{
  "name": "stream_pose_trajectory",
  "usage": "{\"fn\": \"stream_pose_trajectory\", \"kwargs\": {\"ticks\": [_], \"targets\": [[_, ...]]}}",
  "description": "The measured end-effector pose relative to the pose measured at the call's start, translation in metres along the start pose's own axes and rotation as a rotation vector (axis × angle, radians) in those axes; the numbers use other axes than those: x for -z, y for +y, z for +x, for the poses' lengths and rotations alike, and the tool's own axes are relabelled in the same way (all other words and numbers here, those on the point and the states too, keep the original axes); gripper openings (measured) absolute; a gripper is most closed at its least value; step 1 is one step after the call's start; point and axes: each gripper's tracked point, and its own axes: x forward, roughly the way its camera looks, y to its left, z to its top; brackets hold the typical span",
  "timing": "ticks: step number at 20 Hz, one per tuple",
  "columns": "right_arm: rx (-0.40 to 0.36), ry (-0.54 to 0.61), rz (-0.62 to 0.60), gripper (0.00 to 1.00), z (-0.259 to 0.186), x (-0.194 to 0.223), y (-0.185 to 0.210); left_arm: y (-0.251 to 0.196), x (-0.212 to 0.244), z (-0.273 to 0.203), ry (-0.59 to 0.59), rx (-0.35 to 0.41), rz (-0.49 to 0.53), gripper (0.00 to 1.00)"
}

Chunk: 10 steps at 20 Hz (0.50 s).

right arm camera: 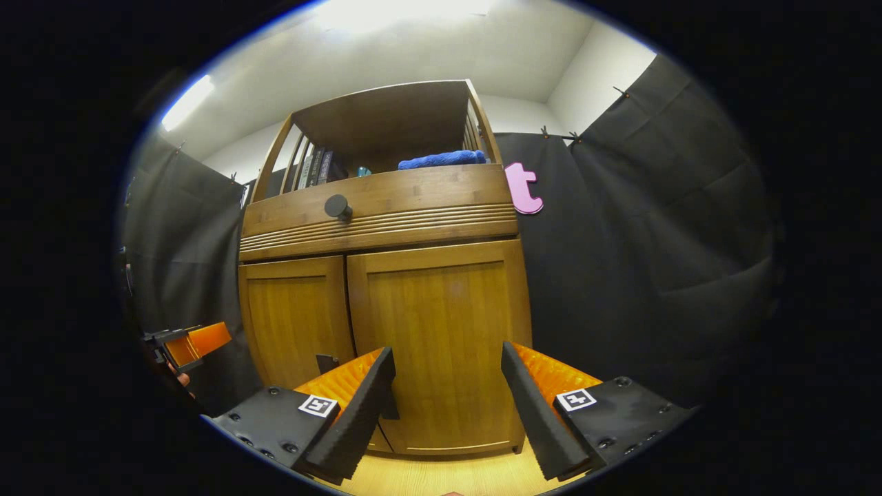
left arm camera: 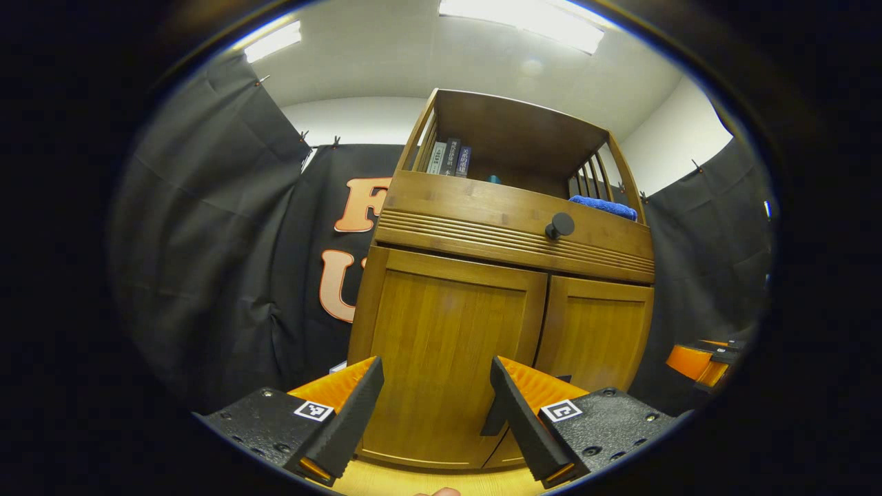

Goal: Open the right door of the double-door shoe cabinet with the right hand, and open the left door with the left hand.

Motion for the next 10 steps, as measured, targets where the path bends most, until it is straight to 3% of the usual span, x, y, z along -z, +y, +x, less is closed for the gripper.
{"fn": "stream_pose_trajectory", "kwargs": {"ticks": [6, 7, 8, 10], "targets": [[-0.109, 0.021, -0.015, 1.00, 0.048, 0.023, 0.047, 0.013, 0.003, -0.001, 0.019, -0.025, 0.009, 0.94], [-0.133, 0.034, -0.013, 0.94, 0.056, 0.030, 0.058, 0.015, 0.004, -0.001, 0.022, -0.028, 0.011, 0.94], [-0.147, 0.043, -0.013, 1.00, 0.066, 0.037, 0.066, 0.016, 0.003, -0.002, 0.024, -0.030, 0.012, 0.94], [-0.155, 0.068, -0.026, 1.00, 0.087, 0.056, 0.076, 0.019, 0.003, -0.004, 0.024, -0.032, 0.015, 0.94]]}}
